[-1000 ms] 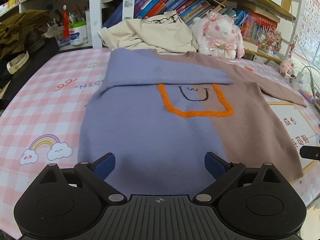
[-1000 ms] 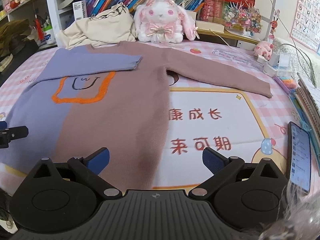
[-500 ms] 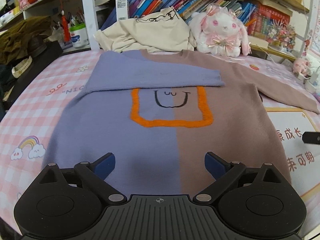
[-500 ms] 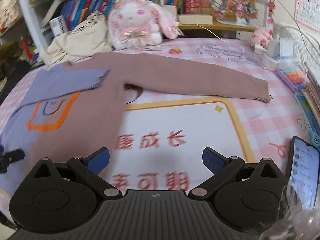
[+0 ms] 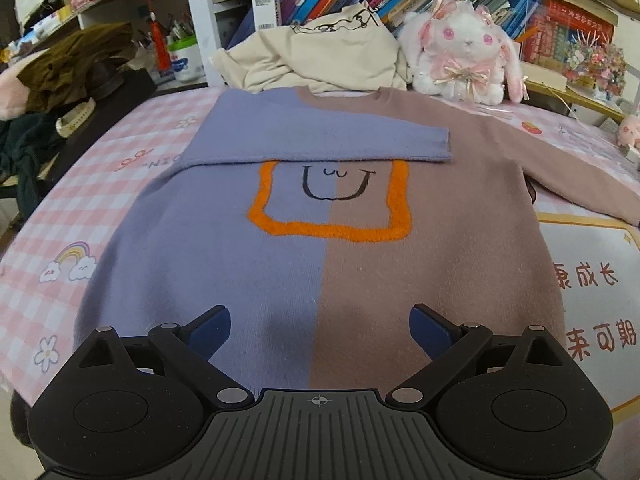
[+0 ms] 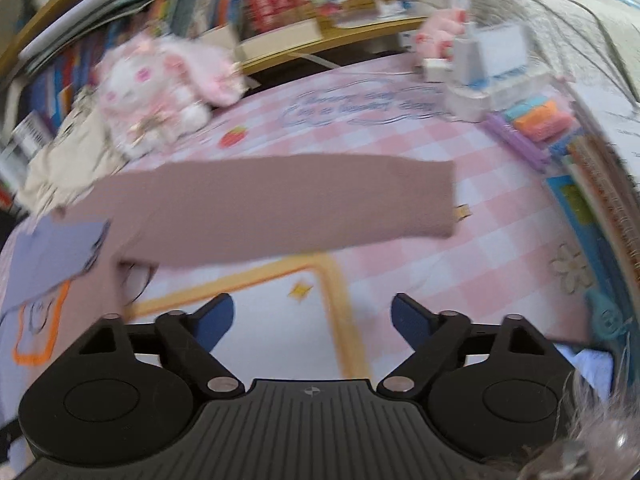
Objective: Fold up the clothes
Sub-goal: 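Move the right gripper toward the mauve sleeve cuff, then grasp the mauve sleeve cuff with the right gripper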
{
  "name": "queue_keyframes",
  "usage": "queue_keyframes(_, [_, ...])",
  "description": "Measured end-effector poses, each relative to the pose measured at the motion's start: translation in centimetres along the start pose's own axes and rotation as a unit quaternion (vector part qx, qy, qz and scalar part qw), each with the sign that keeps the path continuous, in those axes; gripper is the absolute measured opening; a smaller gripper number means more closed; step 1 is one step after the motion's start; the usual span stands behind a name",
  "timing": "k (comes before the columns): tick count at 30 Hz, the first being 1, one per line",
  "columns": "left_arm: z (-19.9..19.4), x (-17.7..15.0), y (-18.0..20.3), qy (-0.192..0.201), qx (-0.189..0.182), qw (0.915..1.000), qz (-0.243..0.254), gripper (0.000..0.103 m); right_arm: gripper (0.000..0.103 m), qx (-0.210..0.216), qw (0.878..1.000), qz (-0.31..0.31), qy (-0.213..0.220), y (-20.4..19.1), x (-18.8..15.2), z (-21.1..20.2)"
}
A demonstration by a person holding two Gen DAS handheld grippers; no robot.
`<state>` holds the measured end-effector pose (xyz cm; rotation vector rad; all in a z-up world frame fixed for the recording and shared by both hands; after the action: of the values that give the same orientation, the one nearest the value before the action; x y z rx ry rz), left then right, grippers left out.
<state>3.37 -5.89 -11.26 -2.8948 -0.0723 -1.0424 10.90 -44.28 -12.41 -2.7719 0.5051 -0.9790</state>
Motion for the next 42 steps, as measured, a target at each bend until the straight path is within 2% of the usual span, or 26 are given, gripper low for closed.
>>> queue_keyframes(3, [-0.1, -0.2, 0.1, -0.008, 0.007, 0.9999, -0.004, 0.098, 0.067, -0.014, 1.000, 0.023, 0.007, 2.0, 1.0, 0.4])
queue_keyframes(12, [-0.3, -0.5, 0.8, -0.015, 0.025, 0.9996, 0.004, 0.098, 0.042, 0.005, 0.998, 0.060, 0.023, 5.1, 3.2, 2.0])
queue_keyframes(20, [-0.9, -1.1, 0.6, -0.021, 0.038, 0.9990, 0.009, 0.098, 0.041, 0.033, 0.994, 0.094, 0.034, 6.4, 4.8, 3.1])
queue_keyframes(23, [-1.0, -1.0, 0.7, -0.021, 0.039, 0.9989, 0.011, 0.098, 0.041, 0.058, 0.991, 0.116, 0.034, 5.9, 5.0, 3.6])
queue_keyframes(27, [-1.0, -0.8, 1.1, -0.019, 0.038, 0.9988, 0.022, 0.098, 0.041, 0.094, 0.989, 0.115, 0.022, 4.3, 4.9, 4.0])
queue_keyframes(34, [-1.5, -0.6, 1.3, -0.012, 0.042, 0.9982, 0.039, 0.098, 0.033, 0.049, 0.987, 0.149, 0.044, 7.8, 6.6, 4.4])
queue_keyframes(42, [-1.2, -0.7, 0.7, -0.018, 0.044, 0.9988, 0.011, 0.098, 0.025, 0.065, 0.989, 0.134, -0.005, 8.3, 7.1, 4.9])
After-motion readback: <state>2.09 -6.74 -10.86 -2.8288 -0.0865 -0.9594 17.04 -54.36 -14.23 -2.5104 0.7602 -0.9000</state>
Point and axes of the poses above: each gripper's, at about its wrist camera, not at the fingertips, and z roughly the way its jaws point, y to its right, x to its top, the point moved 10 cm from there along z, roughly the way its jaws point, and after that the axes turned 2 degrees about -x, right-handed, at the moved point
